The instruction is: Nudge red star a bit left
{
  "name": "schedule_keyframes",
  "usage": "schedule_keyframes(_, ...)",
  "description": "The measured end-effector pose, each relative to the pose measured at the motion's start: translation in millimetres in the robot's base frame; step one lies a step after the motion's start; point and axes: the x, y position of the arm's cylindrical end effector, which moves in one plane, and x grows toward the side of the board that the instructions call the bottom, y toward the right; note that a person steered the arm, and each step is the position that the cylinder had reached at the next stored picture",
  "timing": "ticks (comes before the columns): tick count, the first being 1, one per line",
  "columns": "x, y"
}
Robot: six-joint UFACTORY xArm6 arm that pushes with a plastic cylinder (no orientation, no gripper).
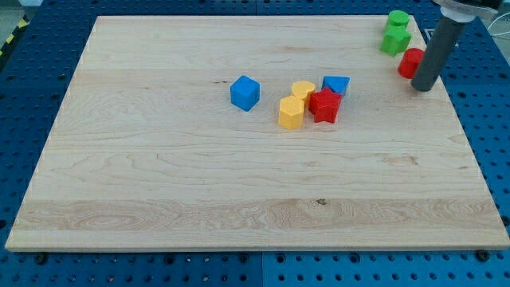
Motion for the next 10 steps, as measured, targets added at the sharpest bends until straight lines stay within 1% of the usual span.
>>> schedule_keyframes(3, -5, 21)
schedule_keyframes(5, -32, 21)
schedule_keyframes(6, -35, 21)
schedule_keyframes(10, -36, 17)
